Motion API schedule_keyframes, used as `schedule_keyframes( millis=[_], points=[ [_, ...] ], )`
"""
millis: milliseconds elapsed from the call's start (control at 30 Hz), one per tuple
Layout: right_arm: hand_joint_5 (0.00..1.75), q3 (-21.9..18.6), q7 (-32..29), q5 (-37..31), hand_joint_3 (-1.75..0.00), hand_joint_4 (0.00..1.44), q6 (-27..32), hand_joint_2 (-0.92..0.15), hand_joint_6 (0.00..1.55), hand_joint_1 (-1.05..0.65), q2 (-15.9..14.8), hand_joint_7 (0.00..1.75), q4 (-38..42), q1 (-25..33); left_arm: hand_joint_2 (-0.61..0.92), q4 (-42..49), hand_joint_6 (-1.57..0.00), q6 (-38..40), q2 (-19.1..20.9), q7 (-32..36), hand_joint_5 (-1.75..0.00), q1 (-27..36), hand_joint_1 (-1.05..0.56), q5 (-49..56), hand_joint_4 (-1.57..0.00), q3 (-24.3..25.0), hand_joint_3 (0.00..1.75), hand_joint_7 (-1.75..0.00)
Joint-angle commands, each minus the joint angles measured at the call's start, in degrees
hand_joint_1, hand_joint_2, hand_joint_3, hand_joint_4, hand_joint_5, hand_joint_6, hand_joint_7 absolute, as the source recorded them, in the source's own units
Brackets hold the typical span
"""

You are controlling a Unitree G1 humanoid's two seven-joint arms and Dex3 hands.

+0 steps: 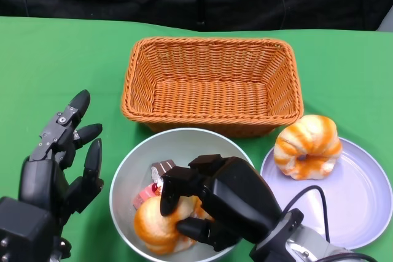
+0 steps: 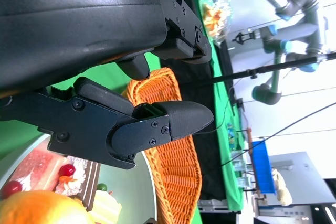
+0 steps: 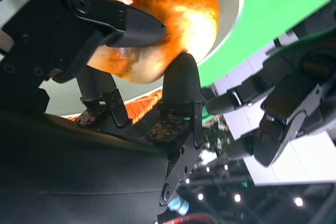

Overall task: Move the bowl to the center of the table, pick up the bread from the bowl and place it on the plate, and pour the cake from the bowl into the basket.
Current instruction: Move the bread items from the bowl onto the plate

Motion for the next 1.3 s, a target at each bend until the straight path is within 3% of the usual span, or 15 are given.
schedule_keyframes(
  millis=[33, 300, 567, 733, 867, 1300],
  points=[
    [1.75, -0.9, -4.9, -0.4, -1.53, 1.04, -3.2, -0.24, 0.8, -0.19, 0.5, 1.75, 2.3, -1.7, 0.92, 0.8, -0.37, -1.7, 0.4, -0.6, -1.09, -0.5, -0.7, -0.6, 0.0, 0.7, 0.69, -0.05],
    [1.75, -1.5, -7.5, -0.6, -1.58, 1.05, -5.7, -0.26, 0.79, -0.21, 0.4, 1.75, 3.8, -2.4, 0.92, 1.5, -0.37, -2.8, 0.5, -0.5, -1.12, -0.6, -0.72, -0.7, 0.0, 0.6, 0.67, -0.07],
    [1.75, -4.8, -2.6, 3.7, -1.59, 1.04, -6.1, -0.27, 0.77, -0.23, -0.6, 1.75, -4.6, 0.2, 0.92, 2.5, -0.36, -3.5, 0.5, -1.1, -1.11, -1.0, -0.71, -1.2, 0.0, 0.8, 0.68, -0.08],
    [1.75, -8.4, 2.9, 7.6, -1.51, 1.04, -6.5, -0.19, 0.77, -0.19, -2.7, 1.75, -12.7, 3.0, 0.92, 2.5, -0.35, -3.6, 0.3, -1.6, -1.11, -1.1, -0.68, -1.9, 0.0, 0.9, 0.68, -0.09],
    [1.75, -10.3, 7.6, 11.3, -1.54, 1.04, -6.2, -0.25, 0.77, -0.23, -3.5, 1.75, -16.1, 4.9, 0.92, 2.7, -0.34, -3.7, 0.3, -2.5, -1.09, -1.3, -0.68, -2.9, 0.0, 1.2, 0.69, -0.1],
    [1.75, -14.7, 12.7, 14.0, -1.64, 1.02, -6.0, -0.2, 0.75, -0.26, -3.5, 1.75, -20.9, 8.2, 0.92, 3.2, -0.33, -4.0, 0.1, -2.9, -1.08, -1.6, -0.7, -3.8, 0.0, 1.3, 0.66, -0.13]
  ],
)
